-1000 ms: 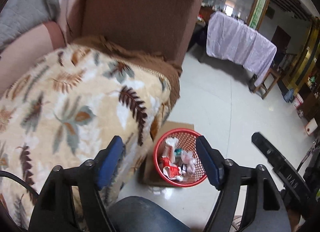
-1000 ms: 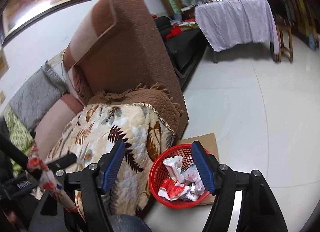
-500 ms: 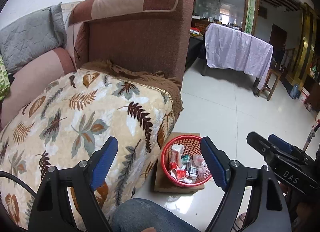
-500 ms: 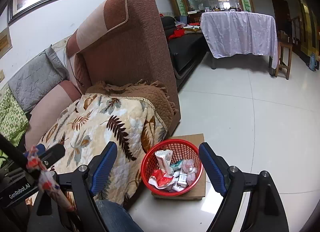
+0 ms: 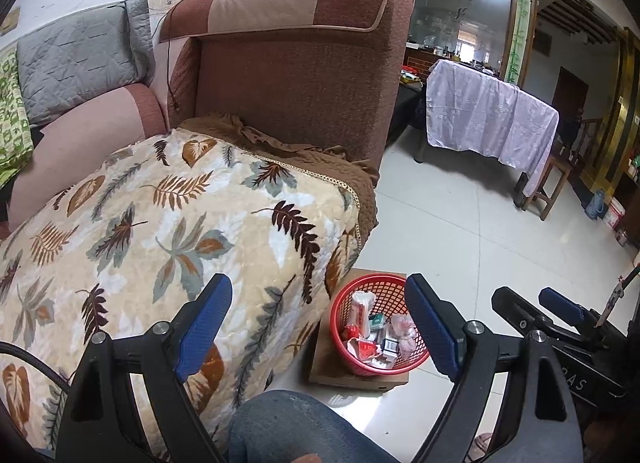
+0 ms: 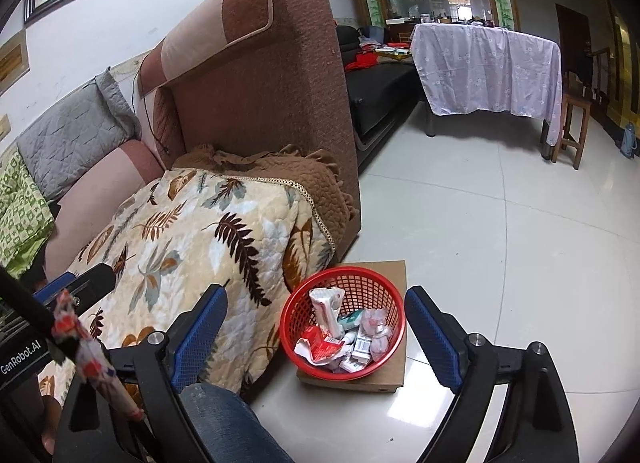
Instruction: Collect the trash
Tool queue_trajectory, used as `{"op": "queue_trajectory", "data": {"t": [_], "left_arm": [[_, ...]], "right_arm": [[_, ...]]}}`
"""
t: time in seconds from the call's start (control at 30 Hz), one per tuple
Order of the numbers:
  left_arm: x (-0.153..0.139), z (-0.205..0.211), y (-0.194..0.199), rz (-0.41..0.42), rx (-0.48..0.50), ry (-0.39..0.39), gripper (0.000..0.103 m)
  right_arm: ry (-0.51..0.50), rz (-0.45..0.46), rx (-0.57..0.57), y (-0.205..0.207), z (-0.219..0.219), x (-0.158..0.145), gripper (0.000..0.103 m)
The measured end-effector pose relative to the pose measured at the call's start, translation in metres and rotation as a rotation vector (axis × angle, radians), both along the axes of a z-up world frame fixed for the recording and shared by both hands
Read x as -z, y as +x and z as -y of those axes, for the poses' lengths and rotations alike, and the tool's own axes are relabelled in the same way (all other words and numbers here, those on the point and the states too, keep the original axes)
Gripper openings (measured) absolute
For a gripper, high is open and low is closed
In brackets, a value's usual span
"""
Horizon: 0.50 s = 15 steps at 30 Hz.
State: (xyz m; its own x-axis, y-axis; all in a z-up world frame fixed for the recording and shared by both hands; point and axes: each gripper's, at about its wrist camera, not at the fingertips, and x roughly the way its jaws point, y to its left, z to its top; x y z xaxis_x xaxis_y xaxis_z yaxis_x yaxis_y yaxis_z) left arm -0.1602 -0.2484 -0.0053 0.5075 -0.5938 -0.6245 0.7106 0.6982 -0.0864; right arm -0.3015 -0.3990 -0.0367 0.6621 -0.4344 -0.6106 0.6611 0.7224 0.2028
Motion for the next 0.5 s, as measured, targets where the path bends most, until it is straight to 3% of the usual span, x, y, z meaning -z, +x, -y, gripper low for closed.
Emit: {"op": "queue_trajectory", "data": {"t": [0.5], "left_arm": [[0.0067, 0.0004, 0.0055, -0.02, 0.002, 0.009, 0.087]], "right_arm": [[0.0, -0.003, -0.004, 0.0029, -0.0023, 0.002, 0.093]]}}
